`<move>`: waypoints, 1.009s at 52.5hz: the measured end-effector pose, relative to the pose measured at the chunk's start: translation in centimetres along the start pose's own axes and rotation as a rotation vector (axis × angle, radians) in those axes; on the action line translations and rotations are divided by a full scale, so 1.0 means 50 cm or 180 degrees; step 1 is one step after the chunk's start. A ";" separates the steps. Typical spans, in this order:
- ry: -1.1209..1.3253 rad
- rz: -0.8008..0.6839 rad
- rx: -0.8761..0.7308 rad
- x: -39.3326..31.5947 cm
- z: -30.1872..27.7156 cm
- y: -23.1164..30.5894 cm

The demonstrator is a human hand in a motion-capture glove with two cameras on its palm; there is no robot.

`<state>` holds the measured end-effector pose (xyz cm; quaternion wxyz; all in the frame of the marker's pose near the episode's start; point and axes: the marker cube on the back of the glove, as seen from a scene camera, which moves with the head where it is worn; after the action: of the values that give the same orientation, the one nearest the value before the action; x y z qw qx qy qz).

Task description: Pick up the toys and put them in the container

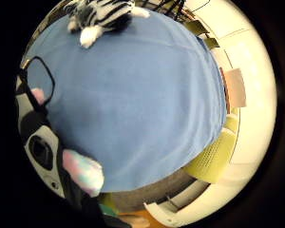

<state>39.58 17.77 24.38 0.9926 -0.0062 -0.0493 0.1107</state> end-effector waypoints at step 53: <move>-0.0089 -0.2187 0.0526 -0.993 -0.509 -0.152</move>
<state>-4.44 -0.62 -5.56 0.9683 0.0926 -0.0529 -0.2260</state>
